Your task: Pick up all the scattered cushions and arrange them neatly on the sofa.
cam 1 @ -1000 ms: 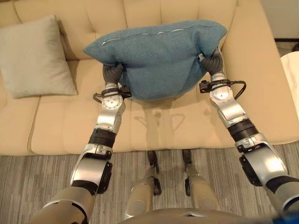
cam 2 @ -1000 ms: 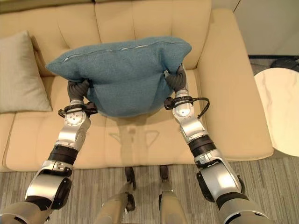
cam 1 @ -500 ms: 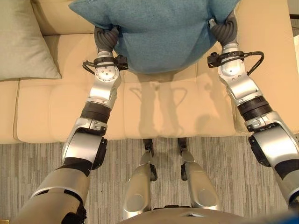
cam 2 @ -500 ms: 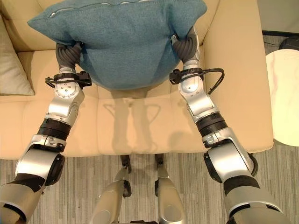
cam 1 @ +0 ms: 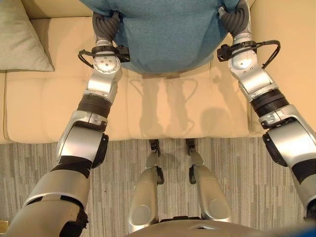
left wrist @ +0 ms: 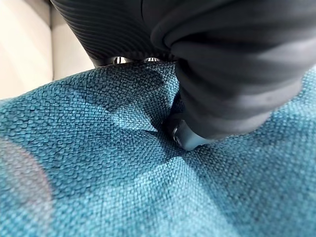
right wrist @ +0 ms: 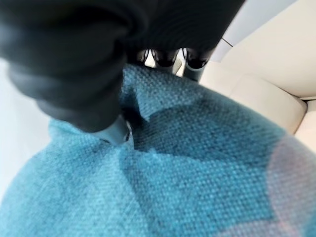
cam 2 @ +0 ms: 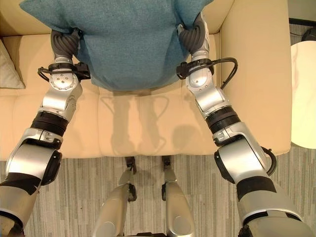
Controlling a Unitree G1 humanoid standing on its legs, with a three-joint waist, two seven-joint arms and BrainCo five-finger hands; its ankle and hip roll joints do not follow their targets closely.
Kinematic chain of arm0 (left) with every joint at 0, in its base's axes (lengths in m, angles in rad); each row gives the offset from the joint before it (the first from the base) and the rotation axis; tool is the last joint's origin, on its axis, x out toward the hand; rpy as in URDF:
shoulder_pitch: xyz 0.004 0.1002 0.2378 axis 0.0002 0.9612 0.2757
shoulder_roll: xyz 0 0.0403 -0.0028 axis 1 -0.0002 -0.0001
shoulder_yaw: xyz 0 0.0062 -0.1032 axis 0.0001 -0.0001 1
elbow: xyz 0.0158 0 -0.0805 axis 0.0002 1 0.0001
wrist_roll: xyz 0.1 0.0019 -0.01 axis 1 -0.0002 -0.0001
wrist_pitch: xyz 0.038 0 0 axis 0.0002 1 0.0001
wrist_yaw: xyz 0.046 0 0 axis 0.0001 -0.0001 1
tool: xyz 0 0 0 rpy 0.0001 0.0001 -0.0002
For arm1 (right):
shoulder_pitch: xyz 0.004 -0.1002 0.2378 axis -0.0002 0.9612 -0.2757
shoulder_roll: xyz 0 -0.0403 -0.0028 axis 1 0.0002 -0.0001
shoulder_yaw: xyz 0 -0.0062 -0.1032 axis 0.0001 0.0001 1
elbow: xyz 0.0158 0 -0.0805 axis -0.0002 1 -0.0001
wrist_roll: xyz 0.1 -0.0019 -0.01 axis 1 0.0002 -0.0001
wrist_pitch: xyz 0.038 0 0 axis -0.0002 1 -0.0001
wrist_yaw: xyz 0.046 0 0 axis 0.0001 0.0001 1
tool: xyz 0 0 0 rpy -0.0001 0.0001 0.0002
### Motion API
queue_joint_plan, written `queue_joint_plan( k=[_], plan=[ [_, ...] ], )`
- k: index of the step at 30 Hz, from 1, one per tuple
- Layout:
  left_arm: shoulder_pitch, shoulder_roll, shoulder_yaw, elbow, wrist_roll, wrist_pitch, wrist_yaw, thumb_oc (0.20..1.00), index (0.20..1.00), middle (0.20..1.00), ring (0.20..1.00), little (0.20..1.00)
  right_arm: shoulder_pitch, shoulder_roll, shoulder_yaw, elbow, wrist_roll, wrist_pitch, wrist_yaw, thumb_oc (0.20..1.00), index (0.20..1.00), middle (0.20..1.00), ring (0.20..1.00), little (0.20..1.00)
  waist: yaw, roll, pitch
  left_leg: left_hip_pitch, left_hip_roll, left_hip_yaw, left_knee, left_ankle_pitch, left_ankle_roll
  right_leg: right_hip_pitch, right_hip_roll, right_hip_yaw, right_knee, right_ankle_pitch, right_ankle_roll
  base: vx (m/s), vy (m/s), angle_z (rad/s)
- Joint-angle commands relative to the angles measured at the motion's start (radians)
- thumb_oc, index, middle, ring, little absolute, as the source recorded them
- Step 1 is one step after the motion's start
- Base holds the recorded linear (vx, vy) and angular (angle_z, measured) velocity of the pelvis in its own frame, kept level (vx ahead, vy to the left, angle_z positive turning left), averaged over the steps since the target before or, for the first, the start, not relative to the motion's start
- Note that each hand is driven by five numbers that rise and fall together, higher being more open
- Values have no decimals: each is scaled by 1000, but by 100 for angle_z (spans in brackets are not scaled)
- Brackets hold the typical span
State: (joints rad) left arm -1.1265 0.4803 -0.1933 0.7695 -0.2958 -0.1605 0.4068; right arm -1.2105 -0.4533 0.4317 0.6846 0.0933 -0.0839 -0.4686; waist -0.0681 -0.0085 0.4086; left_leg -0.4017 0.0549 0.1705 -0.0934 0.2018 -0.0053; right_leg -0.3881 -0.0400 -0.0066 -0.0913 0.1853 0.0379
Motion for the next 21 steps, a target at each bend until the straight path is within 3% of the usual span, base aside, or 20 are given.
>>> queue_joint_plan(
  k=[1,5,11,17,18,19,20,21],
  plan=[
    [-176,32,-32,-95,3,-127,17,200,200,200,200,200,-155,-7,8,-76,-39,-94,-19,200,200,200,200,200,-4,16,-39,121,-9,-42,6,-132,-98,92,-47,3,4,-25,56,3,-4,7],
    [-210,34,-49,-74,9,-121,20,200,200,200,200,200,-180,-14,13,-72,-43,-96,-30,200,200,200,200,200,-6,8,-21,121,-11,-40,6,-128,-98,96,-51,-2,4,-19,57,1,-33,7],
    [-263,134,-91,9,52,-98,16,200,200,200,200,200,-215,-32,36,-46,-66,-107,-33,200,200,200,200,200,-10,9,26,32,-10,-67,6,-107,-95,14,-53,7,4,-3,58,-30,-13,-2],
    [-257,152,-83,21,47,-94,17,200,200,200,200,200,-256,-67,77,-8,-71,-99,-29,200,200,200,200,200,-17,11,51,-29,-5,-75,6,-86,-101,-52,-49,10,4,15,59,-11,3,0],
    [-257,151,-82,26,44,-96,17,351,351,351,351,351,-262,-70,88,8,-69,-97,-26,200,200,200,200,200,-17,11,57,-28,-6,-75,6,-86,-102,-51,-49,11,4,14,59,-13,12,-4],
    [-262,154,-85,38,34,-96,14,871,871,871,871,871,-288,-81,120,47,-72,-89,-24,200,200,200,200,200,-18,11,67,-21,-6,-74,6,-86,-103,-48,-48,8,4,16,58,0,0,0],
    [-270,155,-87,52,30,-96,14,1000,1000,1000,1000,1000,-308,-86,138,74,-73,-86,-24,373,373,373,373,373,-18,11,73,-18,-5,-75,6,-86,-104,-45,-48,7,4,15,58,0,0,0],
    [-282,159,-91,66,27,-92,14,1000,1000,1000,1000,1000,-329,-94,161,93,-81,-81,-25,953,953,953,953,953,-19,10,78,-15,-6,-75,6,-87,-104,-43,-48,7,4,15,58,0,0,0]
  ],
)
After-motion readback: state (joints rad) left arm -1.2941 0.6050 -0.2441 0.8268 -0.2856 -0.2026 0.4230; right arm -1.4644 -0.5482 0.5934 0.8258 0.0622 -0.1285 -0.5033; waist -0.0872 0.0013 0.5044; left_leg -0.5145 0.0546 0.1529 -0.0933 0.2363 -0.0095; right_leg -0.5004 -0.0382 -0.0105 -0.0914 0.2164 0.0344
